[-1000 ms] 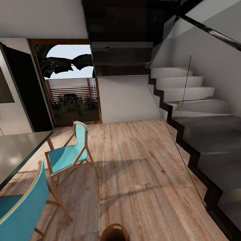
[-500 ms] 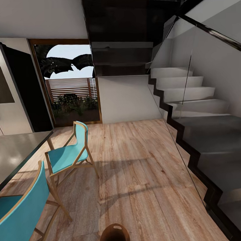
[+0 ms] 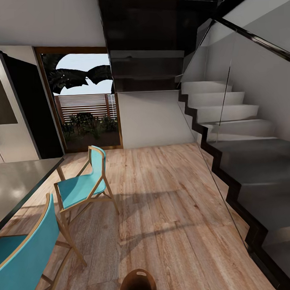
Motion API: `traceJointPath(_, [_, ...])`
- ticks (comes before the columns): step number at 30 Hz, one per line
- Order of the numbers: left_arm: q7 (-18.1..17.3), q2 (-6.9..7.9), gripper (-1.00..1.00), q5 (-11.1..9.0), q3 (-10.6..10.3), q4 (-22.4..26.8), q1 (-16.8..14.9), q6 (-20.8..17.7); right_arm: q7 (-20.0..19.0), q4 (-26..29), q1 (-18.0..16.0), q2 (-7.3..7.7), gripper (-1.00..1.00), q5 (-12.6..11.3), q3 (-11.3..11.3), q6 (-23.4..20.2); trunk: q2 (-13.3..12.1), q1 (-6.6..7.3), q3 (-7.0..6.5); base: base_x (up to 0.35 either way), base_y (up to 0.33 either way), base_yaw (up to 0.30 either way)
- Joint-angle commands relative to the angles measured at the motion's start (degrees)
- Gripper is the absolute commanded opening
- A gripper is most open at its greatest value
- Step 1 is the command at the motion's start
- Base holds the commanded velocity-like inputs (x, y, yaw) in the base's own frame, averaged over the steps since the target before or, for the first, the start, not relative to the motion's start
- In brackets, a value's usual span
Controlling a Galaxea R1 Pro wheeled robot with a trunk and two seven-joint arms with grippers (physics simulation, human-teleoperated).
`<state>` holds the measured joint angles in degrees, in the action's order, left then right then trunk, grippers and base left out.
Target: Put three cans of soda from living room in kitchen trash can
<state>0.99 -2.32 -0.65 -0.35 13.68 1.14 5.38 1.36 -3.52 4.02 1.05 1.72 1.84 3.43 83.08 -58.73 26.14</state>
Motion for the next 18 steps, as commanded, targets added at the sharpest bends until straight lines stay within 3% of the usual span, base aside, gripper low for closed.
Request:
traceJointPath(1, [0.00, 0.00, 1.00, 0.00, 0.00, 0.00, 0.00, 0.00, 0.00, 0.00, 0.00, 0.00, 1.00, 0.00, 0.00, 0.00, 0.00, 0.00, 0.00, 0.000, 0.000, 0.000])
traceJointPath(18, [0.00, 0.00, 1.00, 0.00, 0.00, 0.00, 0.00, 0.00, 0.00, 0.00, 0.00, 0.00, 1.00, 0.00, 0.00, 0.00, 0.00, 0.00, 0.00, 0.000, 0.000, 0.000])
